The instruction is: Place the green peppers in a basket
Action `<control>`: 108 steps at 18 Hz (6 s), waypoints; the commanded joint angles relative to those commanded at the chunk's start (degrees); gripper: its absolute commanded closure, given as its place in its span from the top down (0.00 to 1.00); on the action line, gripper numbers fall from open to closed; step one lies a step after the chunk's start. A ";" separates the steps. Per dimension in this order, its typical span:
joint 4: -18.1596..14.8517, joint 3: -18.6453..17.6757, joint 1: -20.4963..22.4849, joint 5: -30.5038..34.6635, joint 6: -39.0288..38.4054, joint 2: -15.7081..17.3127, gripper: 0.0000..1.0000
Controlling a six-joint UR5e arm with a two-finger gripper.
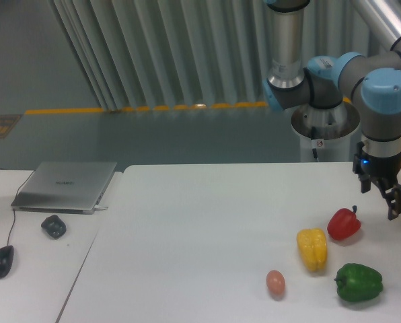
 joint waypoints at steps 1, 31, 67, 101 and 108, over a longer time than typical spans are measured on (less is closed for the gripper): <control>1.58 1.31 -0.09 0.00 0.96 -1.66 1.00; 7.13 7.57 -3.78 1.76 17.85 -15.48 1.00; 4.77 3.00 10.79 0.35 24.42 -1.77 0.42; -7.36 0.63 17.41 -0.70 32.09 2.53 1.00; -8.42 -0.08 12.30 1.67 30.68 2.19 1.00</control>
